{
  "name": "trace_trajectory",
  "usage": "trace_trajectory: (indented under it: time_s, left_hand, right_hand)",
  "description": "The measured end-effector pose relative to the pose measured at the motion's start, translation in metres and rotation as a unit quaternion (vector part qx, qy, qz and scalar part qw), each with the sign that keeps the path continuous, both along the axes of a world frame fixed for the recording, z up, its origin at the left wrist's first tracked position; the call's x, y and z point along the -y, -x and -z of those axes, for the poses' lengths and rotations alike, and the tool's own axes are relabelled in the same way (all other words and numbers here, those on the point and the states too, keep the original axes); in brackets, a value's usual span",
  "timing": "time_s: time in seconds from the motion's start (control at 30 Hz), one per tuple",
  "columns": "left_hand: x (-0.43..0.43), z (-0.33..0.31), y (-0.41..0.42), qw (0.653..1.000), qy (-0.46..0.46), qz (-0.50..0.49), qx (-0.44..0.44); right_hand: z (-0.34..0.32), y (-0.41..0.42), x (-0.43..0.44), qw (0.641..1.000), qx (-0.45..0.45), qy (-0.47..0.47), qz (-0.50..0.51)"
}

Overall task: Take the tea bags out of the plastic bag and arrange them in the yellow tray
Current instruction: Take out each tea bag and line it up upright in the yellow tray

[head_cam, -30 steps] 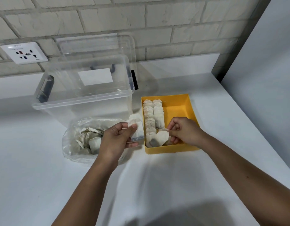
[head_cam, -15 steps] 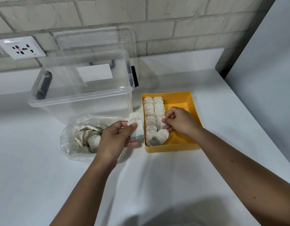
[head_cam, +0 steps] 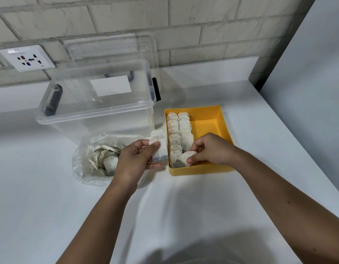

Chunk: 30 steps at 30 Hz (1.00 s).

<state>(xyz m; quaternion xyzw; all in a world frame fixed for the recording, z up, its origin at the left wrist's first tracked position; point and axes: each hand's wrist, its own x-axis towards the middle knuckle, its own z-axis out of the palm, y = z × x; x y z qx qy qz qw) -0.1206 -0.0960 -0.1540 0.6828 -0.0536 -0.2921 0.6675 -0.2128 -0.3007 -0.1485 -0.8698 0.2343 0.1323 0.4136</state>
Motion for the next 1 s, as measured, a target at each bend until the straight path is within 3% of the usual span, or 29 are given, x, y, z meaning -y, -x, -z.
trace_trajectory:
  time_s: [0.23, 0.47, 0.67, 0.83, 1.0]
  left_hand:
    - [-0.007, -0.002, 0.001, 1.000, 0.016, -0.003, -0.011]
    - [-0.007, -0.004, 0.004, 1.000, 0.018, 0.001, -0.012]
    - [-0.006, -0.003, 0.002, 1.000, 0.011, 0.006, -0.009]
    - [-0.005, -0.004, 0.001, 1.000, 0.018, 0.010, -0.007]
    - [-0.001, -0.003, 0.001, 1.000, 0.015, 0.004, -0.009]
  right_hand:
    - [-0.035, 0.012, 0.015, 0.996, 0.054, -0.047, -0.047]
    - [-0.015, -0.001, 0.024, 0.997, -0.011, -0.011, -0.081]
    - [0.018, -0.023, 0.028, 0.995, 0.053, 0.088, 0.009]
    - [0.026, -0.029, 0.026, 0.989, 0.099, 0.105, 0.038]
    - [0.035, -0.032, 0.025, 0.989, 0.091, 0.110, 0.039]
